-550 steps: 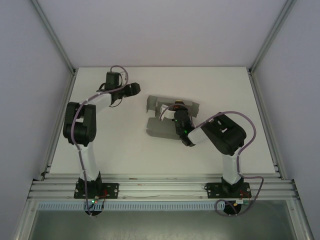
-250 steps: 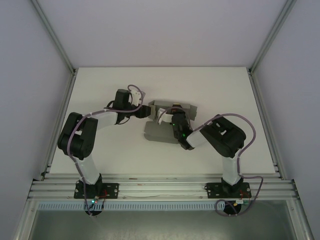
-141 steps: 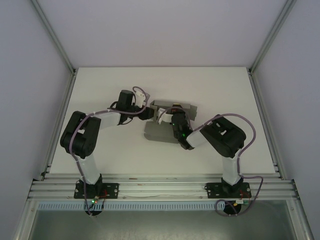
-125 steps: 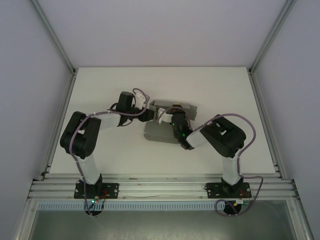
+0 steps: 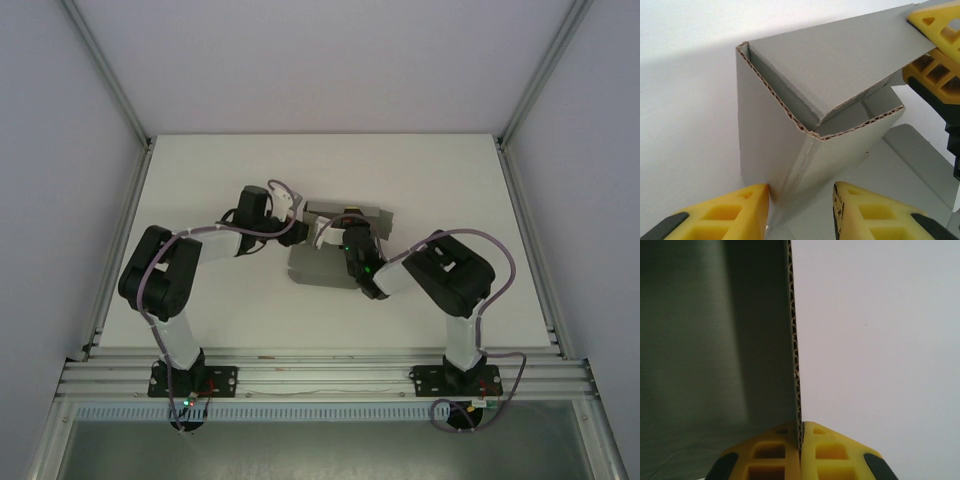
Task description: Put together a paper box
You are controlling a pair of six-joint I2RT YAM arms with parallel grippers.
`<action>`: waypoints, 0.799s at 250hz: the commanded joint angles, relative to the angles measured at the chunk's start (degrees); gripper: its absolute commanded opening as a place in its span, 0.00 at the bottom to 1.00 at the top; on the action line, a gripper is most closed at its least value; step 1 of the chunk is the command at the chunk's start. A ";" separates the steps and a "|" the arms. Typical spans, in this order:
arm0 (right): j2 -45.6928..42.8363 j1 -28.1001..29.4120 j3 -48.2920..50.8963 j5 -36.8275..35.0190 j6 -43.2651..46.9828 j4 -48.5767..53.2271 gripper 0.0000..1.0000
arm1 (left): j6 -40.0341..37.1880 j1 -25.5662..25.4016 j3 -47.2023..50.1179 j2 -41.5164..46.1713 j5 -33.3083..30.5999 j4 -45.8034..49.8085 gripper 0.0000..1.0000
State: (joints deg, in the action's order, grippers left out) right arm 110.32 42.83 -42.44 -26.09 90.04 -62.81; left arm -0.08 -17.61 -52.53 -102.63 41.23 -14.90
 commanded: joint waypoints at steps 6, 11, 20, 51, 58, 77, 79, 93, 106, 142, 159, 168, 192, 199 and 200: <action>-2.55 1.02 1.07 0.42 -1.60 1.34 0.00 | -1.26 -1.83 0.68 1.20 -5.82 -3.27 0.38; -2.63 1.11 1.21 0.38 -1.76 1.44 0.00 | -1.10 -2.15 0.76 1.11 -7.07 -3.58 0.38; -2.74 1.20 1.52 0.42 -1.83 1.83 0.00 | -0.74 -2.50 0.91 0.95 -9.02 -4.18 0.37; -2.73 1.33 2.41 1.05 -2.64 3.61 0.00 | 0.45 -3.89 1.96 0.97 -15.11 -7.84 0.36; -2.72 1.39 2.52 1.21 -3.08 4.38 0.00 | 0.18 -4.46 2.22 1.00 -16.92 -8.35 0.37; -2.66 1.38 2.63 1.45 -4.44 6.18 0.00 | -0.61 -5.67 2.62 0.97 -21.67 -9.10 0.37; -2.66 1.40 2.62 1.45 -4.54 6.20 0.00 | -0.69 -5.75 2.61 0.95 -21.93 -9.21 0.37; -2.55 1.38 2.63 1.54 -5.20 6.36 0.00 | -0.80 -6.02 3.04 0.78 -22.33 -10.29 0.37; -2.56 1.38 2.25 1.31 -5.66 7.52 0.00 | -0.54 -6.17 2.70 0.48 -22.08 -10.35 0.37; -2.89 1.39 1.88 1.51 -7.45 9.02 0.00 | -0.53 -7.17 2.36 -0.78 -21.55 -12.83 0.37; -3.34 1.38 1.44 1.28 -8.57 11.20 0.00 | 0.25 -7.29 1.62 -1.71 -21.01 -13.46 0.37; -3.51 1.41 1.44 1.42 -9.23 12.09 0.00 | 0.29 -7.27 1.11 -2.27 -20.45 -13.71 0.37; -4.05 1.35 0.82 2.24 -10.71 16.14 0.00 | -0.15 -7.26 0.15 -4.01 -18.78 -14.55 0.37; -4.15 1.34 0.49 2.39 -11.20 17.58 0.00 | -0.46 -7.27 -0.34 -4.44 -18.40 -14.51 0.37; -4.37 1.27 0.45 2.46 -11.29 17.74 0.00 | -0.41 -7.27 -0.40 -4.47 -18.35 -14.48 0.37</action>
State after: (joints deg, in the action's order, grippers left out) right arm 106.76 43.44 -41.45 -26.24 83.29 -55.92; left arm -0.03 -24.75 -50.24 -104.60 22.11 -24.80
